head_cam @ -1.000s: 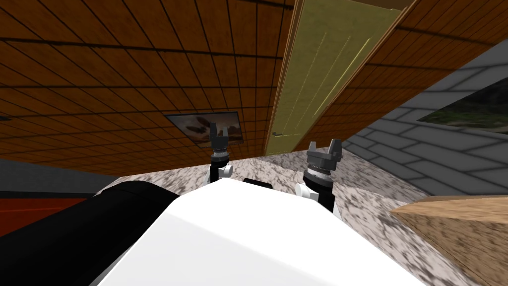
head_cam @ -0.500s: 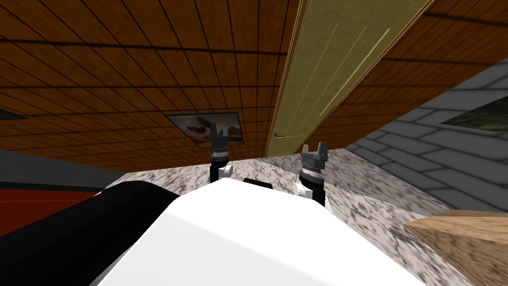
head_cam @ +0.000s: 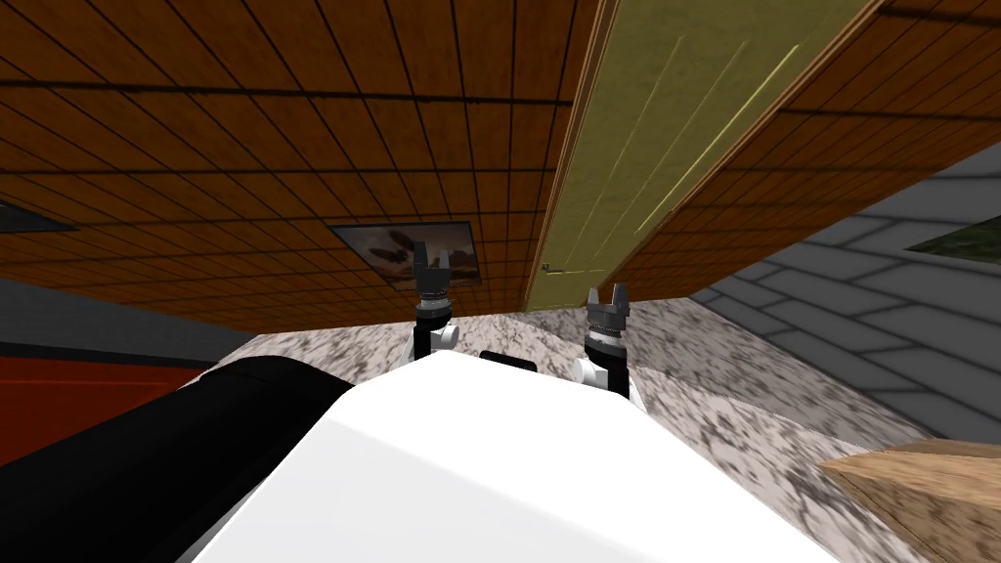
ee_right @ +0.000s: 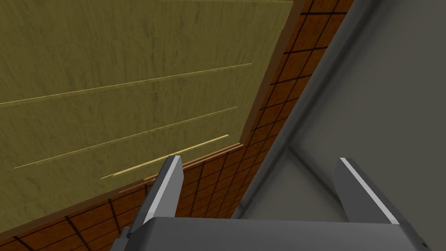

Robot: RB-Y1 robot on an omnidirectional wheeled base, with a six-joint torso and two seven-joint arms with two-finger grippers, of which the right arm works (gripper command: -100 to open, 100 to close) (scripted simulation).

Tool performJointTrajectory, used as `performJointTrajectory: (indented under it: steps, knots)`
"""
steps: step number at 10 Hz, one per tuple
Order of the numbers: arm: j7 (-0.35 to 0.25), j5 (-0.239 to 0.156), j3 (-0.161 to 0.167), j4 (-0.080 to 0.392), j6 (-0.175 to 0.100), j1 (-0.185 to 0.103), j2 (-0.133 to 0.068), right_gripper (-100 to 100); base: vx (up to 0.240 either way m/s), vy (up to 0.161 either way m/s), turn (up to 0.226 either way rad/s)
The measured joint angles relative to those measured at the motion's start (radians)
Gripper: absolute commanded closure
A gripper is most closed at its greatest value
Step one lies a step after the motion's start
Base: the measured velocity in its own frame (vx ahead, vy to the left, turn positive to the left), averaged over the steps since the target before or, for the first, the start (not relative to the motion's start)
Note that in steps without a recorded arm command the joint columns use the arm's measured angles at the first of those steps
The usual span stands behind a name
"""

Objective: Pull the door open

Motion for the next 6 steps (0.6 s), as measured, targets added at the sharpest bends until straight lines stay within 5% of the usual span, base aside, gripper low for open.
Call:
performJointTrajectory:
  steps: [6]
  knots:
    - [-0.029, -0.012, 0.001, 0.169, -0.038, -0.043, -0.035, -100, 0.063, -0.032, 0.078]
